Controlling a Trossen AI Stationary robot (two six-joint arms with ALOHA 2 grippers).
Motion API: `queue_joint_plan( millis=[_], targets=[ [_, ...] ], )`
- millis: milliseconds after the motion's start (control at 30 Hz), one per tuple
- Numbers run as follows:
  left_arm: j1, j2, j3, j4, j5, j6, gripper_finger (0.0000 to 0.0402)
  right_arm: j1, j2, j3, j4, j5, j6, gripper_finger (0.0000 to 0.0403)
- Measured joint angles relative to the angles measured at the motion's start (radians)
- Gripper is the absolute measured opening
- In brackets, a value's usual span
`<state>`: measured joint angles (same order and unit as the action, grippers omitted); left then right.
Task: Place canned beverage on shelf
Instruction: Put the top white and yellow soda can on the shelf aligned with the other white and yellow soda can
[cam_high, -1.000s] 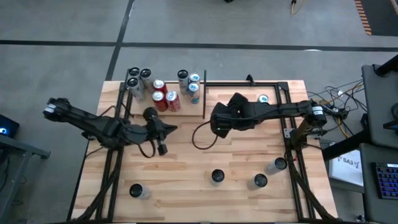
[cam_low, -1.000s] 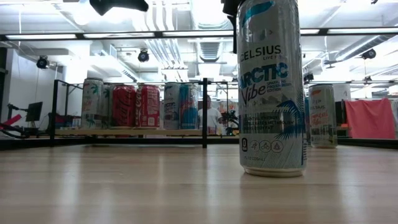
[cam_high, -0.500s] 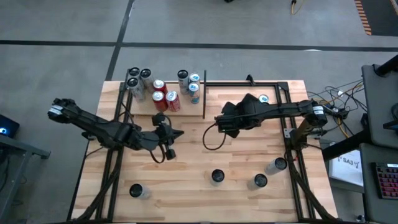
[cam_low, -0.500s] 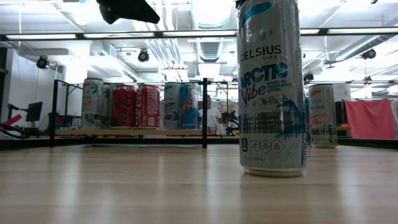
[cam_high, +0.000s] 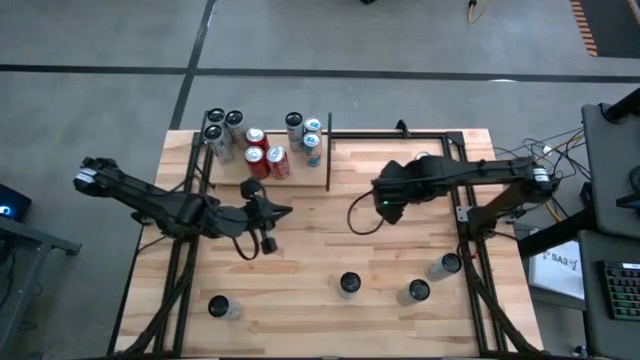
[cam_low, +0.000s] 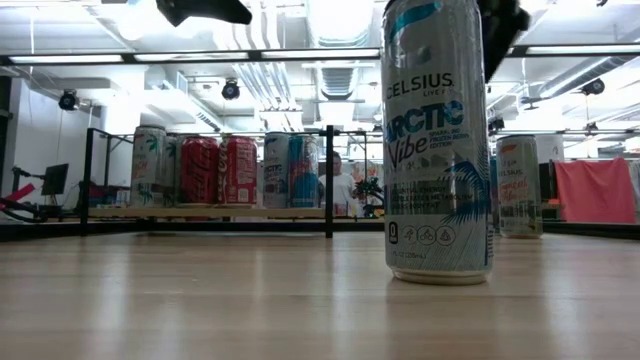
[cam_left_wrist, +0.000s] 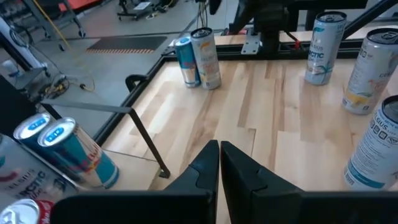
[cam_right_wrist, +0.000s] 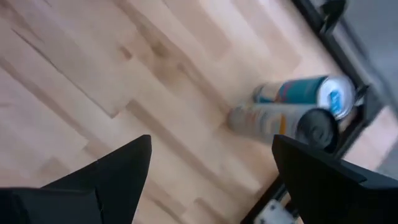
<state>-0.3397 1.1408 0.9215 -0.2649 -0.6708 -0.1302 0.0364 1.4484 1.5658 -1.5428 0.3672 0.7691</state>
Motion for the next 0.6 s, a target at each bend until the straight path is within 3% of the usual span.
queue_joint_plan(
  millis=[400,600],
  targets=[
    [0.0,-0.014,0.0,0.003,-0.002,0.038,0.0,-0.045,-0.226,-0.25,0.038,-0.027,0.225,0.0325],
    [0.0,-0.014,0.0,0.003,-0.002,0.043,0.0,-0.082,-0.25,-0.312,0.041,0.003,0.231,0.0325]
  ],
)
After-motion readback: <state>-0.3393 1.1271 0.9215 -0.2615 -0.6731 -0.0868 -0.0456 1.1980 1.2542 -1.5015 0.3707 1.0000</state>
